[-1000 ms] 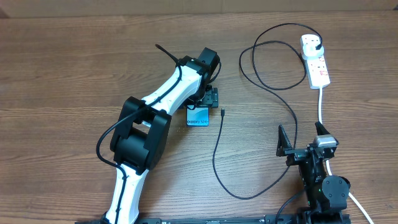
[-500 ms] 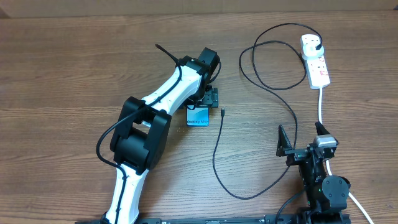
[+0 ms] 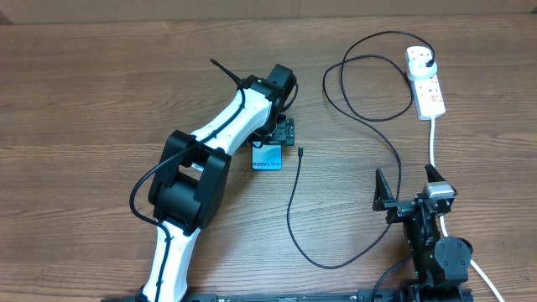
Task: Plug charger to phone and switch on socket
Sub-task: 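Close the left gripper on the phone's top end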
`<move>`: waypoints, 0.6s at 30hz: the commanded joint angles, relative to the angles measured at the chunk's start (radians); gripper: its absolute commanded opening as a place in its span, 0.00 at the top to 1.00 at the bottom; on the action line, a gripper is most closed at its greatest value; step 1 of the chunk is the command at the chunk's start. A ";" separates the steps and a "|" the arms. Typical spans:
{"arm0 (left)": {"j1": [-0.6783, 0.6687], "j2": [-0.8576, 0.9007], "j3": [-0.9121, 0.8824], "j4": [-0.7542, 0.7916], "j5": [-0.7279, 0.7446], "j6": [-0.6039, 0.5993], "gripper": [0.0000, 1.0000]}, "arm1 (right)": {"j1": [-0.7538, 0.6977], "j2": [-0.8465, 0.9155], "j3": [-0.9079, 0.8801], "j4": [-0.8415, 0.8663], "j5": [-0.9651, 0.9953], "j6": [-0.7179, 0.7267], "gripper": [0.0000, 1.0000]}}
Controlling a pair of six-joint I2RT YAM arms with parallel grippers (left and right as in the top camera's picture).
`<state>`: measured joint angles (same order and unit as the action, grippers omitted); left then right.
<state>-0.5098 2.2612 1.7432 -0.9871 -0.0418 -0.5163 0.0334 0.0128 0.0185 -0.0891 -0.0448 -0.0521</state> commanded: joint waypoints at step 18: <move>0.006 0.041 -0.018 0.002 -0.029 0.023 0.07 | -0.003 -0.010 -0.010 0.008 -0.001 -0.001 0.00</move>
<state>-0.5098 2.2616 1.7432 -0.9817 -0.0387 -0.5129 0.0334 0.0128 0.0185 -0.0887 -0.0448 -0.0525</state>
